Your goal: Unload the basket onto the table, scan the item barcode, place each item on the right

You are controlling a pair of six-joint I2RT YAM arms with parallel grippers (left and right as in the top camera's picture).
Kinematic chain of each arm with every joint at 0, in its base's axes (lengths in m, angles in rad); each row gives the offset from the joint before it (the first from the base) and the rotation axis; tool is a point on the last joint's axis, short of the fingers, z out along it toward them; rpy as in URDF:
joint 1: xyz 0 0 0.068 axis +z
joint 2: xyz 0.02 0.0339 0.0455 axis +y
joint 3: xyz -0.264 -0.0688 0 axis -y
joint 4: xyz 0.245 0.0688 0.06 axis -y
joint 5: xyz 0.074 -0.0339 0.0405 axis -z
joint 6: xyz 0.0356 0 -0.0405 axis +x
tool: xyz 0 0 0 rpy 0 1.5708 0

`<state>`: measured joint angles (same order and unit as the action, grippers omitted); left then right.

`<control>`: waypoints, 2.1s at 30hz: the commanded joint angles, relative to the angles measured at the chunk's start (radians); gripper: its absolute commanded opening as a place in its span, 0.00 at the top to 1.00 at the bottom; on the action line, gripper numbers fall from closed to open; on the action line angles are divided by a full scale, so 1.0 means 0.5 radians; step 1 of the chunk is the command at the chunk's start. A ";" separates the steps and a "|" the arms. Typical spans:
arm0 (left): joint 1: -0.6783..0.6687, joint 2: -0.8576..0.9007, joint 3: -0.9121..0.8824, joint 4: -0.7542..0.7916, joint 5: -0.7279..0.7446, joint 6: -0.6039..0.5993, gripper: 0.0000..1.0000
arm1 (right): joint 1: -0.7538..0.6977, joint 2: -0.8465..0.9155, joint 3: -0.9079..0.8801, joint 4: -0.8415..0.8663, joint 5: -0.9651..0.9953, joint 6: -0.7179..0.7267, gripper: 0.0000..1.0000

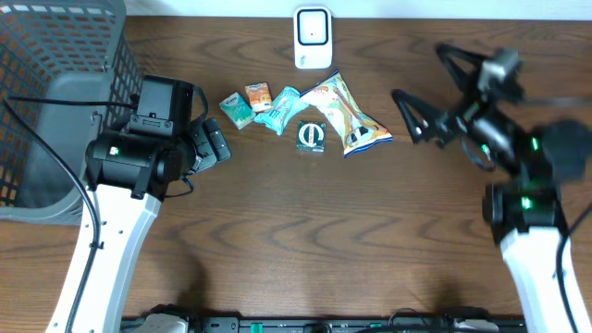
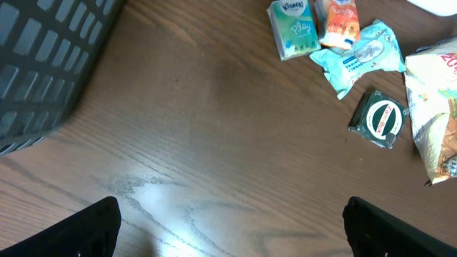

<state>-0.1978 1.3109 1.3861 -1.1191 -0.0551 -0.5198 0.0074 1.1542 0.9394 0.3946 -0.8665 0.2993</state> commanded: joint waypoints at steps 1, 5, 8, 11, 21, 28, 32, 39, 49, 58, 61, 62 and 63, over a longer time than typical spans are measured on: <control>0.008 -0.007 0.007 -0.008 -0.019 -0.003 0.02 | 0.092 0.190 0.218 -0.127 -0.166 -0.086 0.01; 0.008 -0.007 0.007 -0.008 -0.019 -0.003 0.02 | 0.191 0.366 0.430 -0.434 -0.085 -0.353 0.01; 0.008 -0.007 0.007 -0.008 -0.019 -0.003 0.03 | 0.285 0.418 0.538 -0.729 0.305 -0.578 0.01; 0.008 -0.007 0.007 -0.008 -0.019 -0.003 0.02 | 0.435 0.471 0.668 -1.066 0.842 -0.907 0.01; 0.008 -0.007 0.007 -0.008 -0.019 -0.003 0.02 | 0.607 0.931 1.184 -1.930 1.405 -1.212 0.01; 0.008 -0.007 0.007 -0.008 -0.019 -0.003 0.02 | 0.608 1.351 1.646 -2.478 1.399 -1.214 0.01; 0.008 -0.007 0.007 -0.008 -0.019 -0.003 0.02 | 0.631 1.387 1.666 -2.522 1.365 -1.214 0.01; 0.008 -0.007 0.007 -0.008 -0.019 -0.003 0.02 | 0.630 1.383 1.666 -2.551 1.152 -1.213 0.01; 0.008 -0.007 0.007 -0.008 -0.019 -0.003 0.02 | 0.628 1.383 1.666 -2.562 1.153 -1.214 0.01; 0.008 -0.007 0.007 -0.008 -0.019 -0.003 0.02 | 0.558 1.420 1.663 -2.428 1.220 -1.093 0.01; 0.008 -0.007 0.007 -0.008 -0.019 -0.003 0.02 | 0.516 1.463 1.663 -2.386 1.304 -0.925 0.01; 0.008 -0.007 0.007 -0.008 -0.019 -0.003 0.02 | 0.505 1.483 1.663 -2.380 1.318 -0.897 0.01; 0.008 -0.007 0.007 -0.008 -0.019 -0.003 0.02 | 0.493 1.502 1.663 -2.375 1.321 -0.880 0.01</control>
<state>-0.1978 1.3109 1.3861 -1.1191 -0.0551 -0.5198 0.2779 1.8626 1.7527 -0.7986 -0.2451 -0.2249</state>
